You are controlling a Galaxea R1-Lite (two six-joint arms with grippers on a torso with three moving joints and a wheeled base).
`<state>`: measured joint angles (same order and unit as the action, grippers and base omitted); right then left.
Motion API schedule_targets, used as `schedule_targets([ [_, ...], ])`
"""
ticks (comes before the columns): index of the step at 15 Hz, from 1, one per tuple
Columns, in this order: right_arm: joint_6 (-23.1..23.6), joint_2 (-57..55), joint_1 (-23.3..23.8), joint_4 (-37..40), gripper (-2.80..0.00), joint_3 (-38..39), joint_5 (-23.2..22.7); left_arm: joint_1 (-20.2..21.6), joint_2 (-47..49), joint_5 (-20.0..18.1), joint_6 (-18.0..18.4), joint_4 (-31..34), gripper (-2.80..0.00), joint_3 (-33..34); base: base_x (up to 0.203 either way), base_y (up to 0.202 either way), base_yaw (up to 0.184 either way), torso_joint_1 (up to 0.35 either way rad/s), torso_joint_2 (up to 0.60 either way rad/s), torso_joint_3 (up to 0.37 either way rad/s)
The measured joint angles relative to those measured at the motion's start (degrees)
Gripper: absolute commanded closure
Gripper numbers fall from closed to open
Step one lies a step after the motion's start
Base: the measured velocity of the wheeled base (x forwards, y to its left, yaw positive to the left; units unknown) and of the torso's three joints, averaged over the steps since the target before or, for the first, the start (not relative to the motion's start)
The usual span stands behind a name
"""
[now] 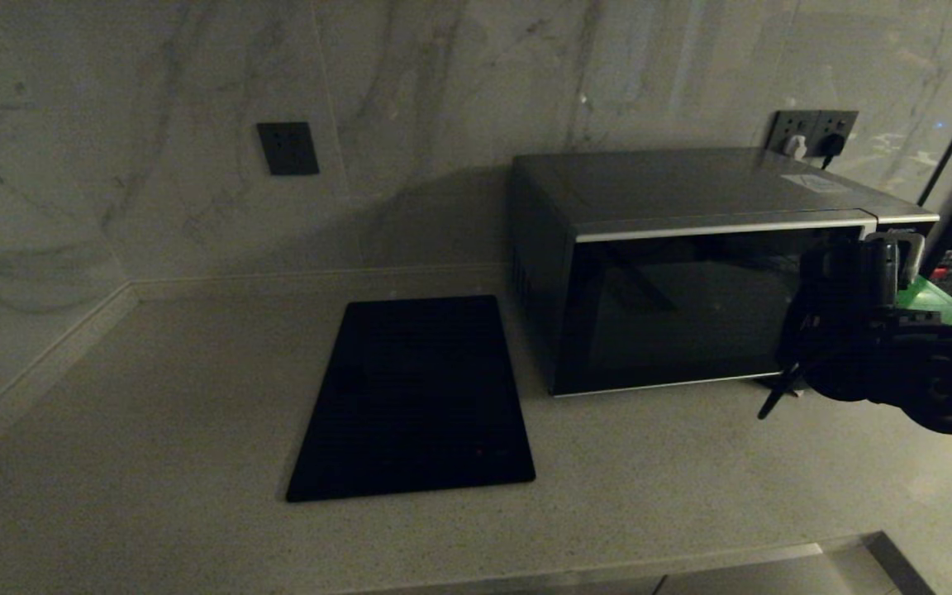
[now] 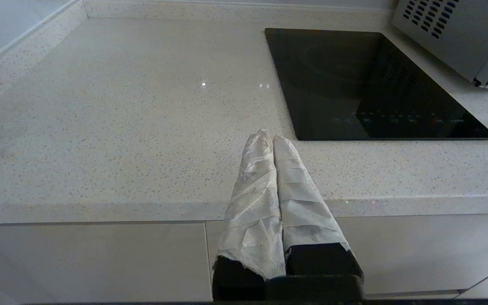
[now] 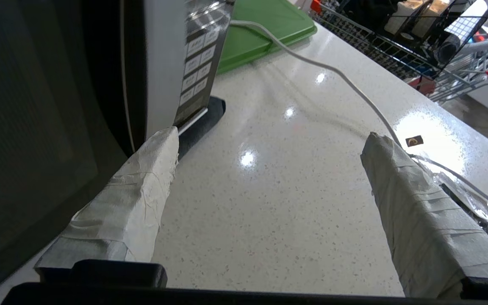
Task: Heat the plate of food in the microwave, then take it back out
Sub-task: Open the microwave oven
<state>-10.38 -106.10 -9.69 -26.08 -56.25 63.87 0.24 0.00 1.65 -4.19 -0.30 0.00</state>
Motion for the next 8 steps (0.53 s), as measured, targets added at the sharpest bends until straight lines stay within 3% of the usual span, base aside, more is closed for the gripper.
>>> schedule_targets([
  [3,0.0,-2.0,0.0,0.0,-2.8,-1.9,-0.8,0.0,0.0,0.0,0.0,0.0,0.0,0.0,0.0,0.0,0.0,0.0,0.0,0.0],
  [8,0.4,-3.9,0.1,0.2,-2.8,-7.2,-6.3,0.0,0.0,0.0,0.0,0.0,0.0,0.0,0.0,0.0,0.0,0.0,0.0,0.0],
])
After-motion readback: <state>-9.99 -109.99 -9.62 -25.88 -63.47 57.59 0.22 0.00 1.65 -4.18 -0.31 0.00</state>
